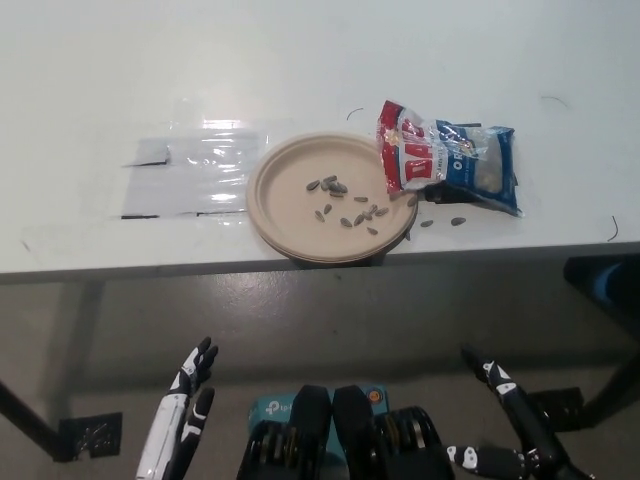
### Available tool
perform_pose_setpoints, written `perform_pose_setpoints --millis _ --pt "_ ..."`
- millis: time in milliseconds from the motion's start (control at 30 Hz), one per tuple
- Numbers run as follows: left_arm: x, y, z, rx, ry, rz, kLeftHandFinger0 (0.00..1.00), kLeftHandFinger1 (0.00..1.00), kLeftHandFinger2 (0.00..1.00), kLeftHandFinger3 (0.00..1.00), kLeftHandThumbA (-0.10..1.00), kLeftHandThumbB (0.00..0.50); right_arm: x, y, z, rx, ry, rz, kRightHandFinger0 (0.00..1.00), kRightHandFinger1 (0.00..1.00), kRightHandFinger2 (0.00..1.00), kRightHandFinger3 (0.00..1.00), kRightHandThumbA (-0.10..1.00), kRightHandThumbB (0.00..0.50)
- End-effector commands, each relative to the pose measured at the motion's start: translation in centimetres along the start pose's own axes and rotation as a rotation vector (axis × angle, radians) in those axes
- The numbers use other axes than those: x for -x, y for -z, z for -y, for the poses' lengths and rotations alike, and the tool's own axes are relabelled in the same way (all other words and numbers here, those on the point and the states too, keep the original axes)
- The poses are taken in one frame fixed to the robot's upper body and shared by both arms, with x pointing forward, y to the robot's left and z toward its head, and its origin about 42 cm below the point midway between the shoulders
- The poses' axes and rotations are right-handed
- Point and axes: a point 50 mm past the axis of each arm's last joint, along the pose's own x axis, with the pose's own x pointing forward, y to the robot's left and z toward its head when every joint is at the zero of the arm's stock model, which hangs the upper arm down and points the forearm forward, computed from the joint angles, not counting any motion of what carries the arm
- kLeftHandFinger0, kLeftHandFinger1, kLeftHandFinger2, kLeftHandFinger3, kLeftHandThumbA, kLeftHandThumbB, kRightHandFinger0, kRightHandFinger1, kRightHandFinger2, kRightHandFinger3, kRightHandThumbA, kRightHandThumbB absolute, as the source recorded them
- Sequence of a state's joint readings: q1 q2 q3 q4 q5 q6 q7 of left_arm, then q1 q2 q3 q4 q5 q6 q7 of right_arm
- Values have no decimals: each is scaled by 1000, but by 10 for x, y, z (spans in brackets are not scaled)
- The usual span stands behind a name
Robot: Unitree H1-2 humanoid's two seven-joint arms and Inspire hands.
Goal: The robot picks up a small bag of sunflower seeds on the right hand side and take it to the empty plate on the left hand side then pours some sunflower seeds on to the plate.
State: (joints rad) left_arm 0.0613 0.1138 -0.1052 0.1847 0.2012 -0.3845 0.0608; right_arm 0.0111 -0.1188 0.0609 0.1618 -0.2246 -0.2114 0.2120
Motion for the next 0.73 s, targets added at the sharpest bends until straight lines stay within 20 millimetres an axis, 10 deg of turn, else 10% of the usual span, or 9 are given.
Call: perform_pose_setpoints --millis 0,700 --pt "9 0 2 19 -23 -29 1000 1000 1000 1000 1000 350 9 -4 2 -11 39 85 1000 1000 1000 1000 1000 259" --pt "16 5 0 14 -40 -59 1000 1000 1000 1000 1000 305 14 -3 -2 -37 52 122 1000 1000 1000 1000 1000 274"
